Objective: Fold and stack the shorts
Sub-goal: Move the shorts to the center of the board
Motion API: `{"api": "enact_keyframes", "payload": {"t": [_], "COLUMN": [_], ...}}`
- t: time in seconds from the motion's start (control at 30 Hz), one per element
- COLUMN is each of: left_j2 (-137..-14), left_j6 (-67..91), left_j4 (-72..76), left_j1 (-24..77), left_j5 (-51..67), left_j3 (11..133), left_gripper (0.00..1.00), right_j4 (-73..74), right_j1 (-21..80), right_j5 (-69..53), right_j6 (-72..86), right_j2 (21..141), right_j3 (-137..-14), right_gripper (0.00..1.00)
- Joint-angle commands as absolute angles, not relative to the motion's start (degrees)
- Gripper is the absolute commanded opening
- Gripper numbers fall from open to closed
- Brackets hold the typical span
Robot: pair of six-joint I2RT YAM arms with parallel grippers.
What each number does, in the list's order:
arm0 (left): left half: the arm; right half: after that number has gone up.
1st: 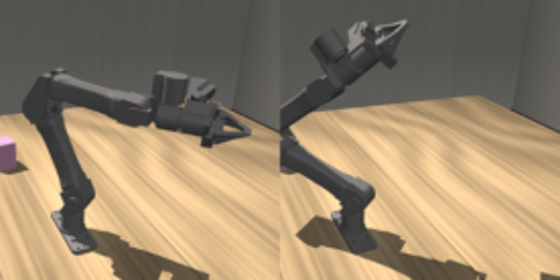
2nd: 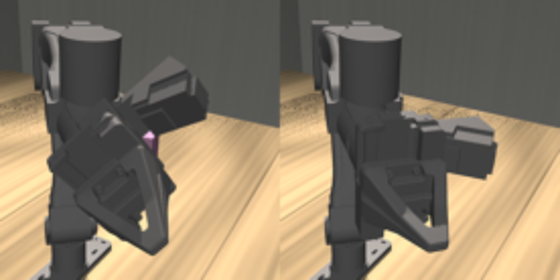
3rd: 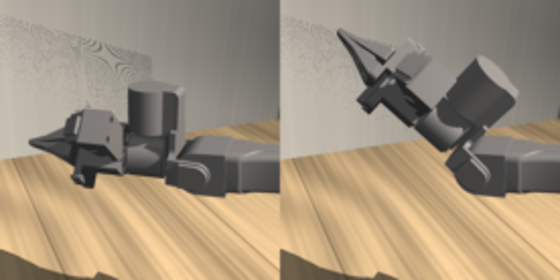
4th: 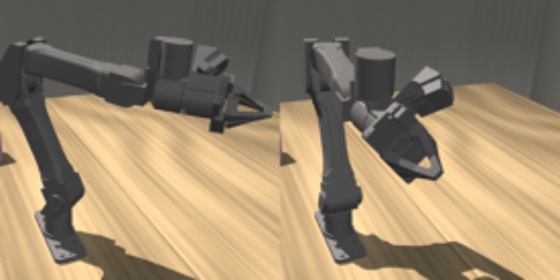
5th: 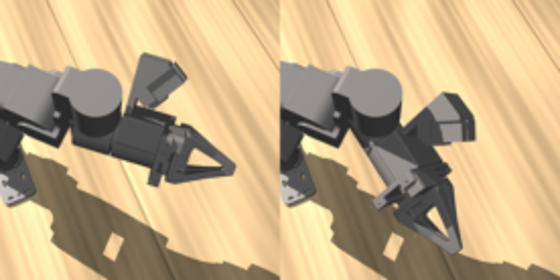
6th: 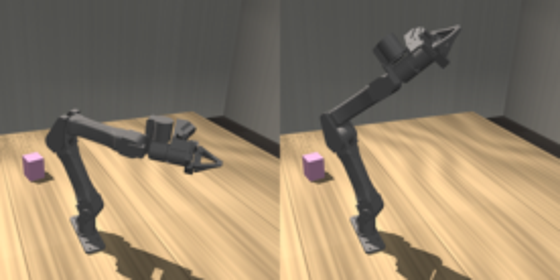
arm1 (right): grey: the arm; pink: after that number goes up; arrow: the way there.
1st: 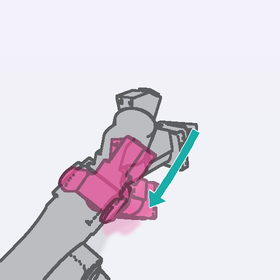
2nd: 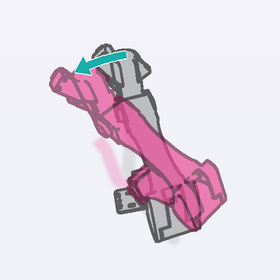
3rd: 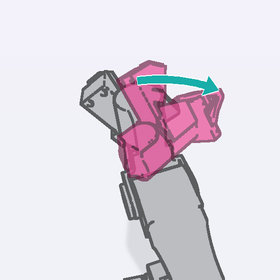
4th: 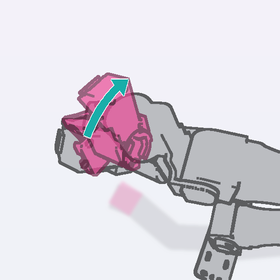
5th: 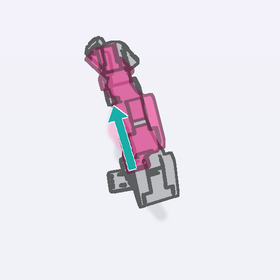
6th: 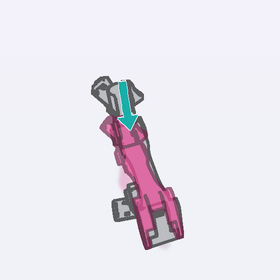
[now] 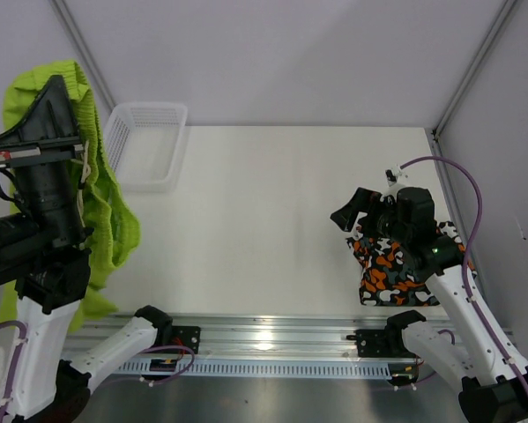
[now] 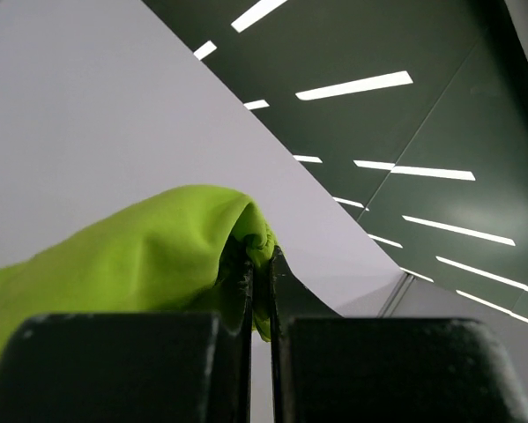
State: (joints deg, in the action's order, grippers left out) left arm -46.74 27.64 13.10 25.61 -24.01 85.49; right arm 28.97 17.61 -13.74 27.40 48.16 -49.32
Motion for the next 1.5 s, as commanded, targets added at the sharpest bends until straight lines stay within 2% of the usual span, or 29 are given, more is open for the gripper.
{"api": "enact_keyframes", "payload": {"t": [0.0, 0.13, 0.47, 0.7, 0.93, 1.1, 1.23, 1.4, 1.47], "left_j2": [-48.0, -52.1, -74.4, -91.5, -102.1, -105.8, -104.2, -101.2, -100.5], "left_j6": [31.7, 35.0, 47.0, 47.0, 46.4, 45.6, 45.3, 44.6, 44.5], "left_j4": [14.9, 15.8, 23.2, 24.8, 24.8, 23.6, 23.9, 23.8, 23.8], "left_j1": [25.8, 25.9, 26.7, 34.1, 36.2, 36.2, 36.2, 36.2, 36.2], "left_j5": [-22.9, -21.6, -12.7, -9.7, -9.6, -9.1, -9.9, -10.5, -10.8], "left_j3": [84.5, 82.6, 77.8, 79.3, 84.5, 87.7, 86.1, 84.4, 83.8], "left_gripper": [0.0, 0.0, 0.0, 0.0, 0.0, 0.0, 0.0, 0.0, 0.0], "right_j4": [28.7, 28.7, 28.4, 26.6, 22.4, 17.0, 12.1, 0.4, -6.4], "right_j1": [18.0, 18.0, 18.1, 18.3, 18.9, 18.8, 17.8, 15.2, 15.2], "right_j5": [-13.1, -12.9, -12.4, -12.9, -11.3, -8.0, -8.2, -11.9, -11.9], "right_j6": [28.0, 28.1, 28.0, 28.1, 28.4, 27.2, 27.6, 35.3, 38.5], "right_j2": [47.0, 47.0, 48.2, 49.7, 52.9, 60.7, 68.4, 75.5, 79.4], "right_j3": [-51.9, -51.9, -51.9, -51.3, -47.8, -47.1, -48.0, -46.3, -45.9], "right_gripper": [0.99, 0.99, 0.99, 1.0, 0.99, 1.0, 0.93, 0.76, 0.72]}}
